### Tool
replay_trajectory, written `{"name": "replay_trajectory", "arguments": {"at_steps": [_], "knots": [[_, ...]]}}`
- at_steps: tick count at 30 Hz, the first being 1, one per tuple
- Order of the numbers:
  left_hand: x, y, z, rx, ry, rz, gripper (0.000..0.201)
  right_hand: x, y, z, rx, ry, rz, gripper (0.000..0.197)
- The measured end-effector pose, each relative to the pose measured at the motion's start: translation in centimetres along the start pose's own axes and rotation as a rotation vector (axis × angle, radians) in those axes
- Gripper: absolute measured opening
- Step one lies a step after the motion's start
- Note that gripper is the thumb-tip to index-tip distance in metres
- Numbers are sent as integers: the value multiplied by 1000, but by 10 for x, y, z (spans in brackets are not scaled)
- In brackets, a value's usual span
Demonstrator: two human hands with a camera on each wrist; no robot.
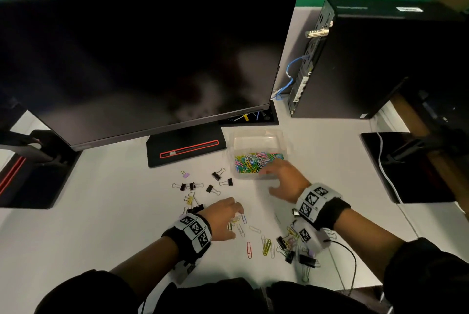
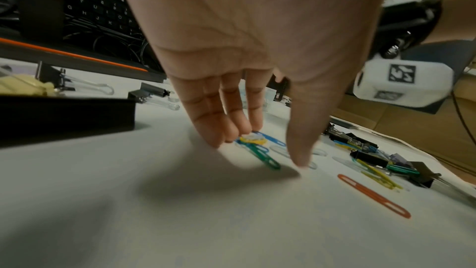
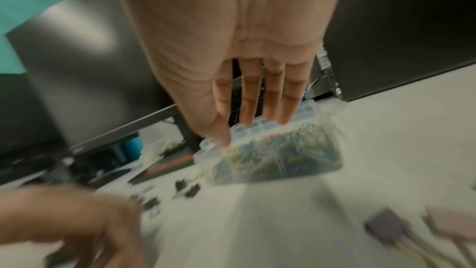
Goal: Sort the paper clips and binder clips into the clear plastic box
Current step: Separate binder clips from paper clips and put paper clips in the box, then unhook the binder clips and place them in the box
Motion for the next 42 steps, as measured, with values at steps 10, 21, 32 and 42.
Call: {"name": "replay_trajectory", "arguments": {"at_steps": [10, 21, 32, 42], "knots": [[1, 4, 12, -75, -43, -10, 44, -94, -5, -67, 126, -557, -201, 71], [-4, 11, 12, -147, 32, 9, 51, -99, -12, -59, 145, -404, 15, 42], [-9, 9, 8, -95, 23, -19, 28, -94, -10, -67, 151, -352, -88, 15], [-5, -2, 1, -97, -47, 44, 62, -94, -14, -64, 145, -365, -121, 12]]}}
Point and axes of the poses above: each hand's wrist, its own z-axis towards the middle knuckle, its own x-axis out of the back of the hand, y = z × x, the point moved 7 cm from there along z, towards the middle knuckle, and after that the axes turned 4 degrees about -y, right-handed, at the moved point
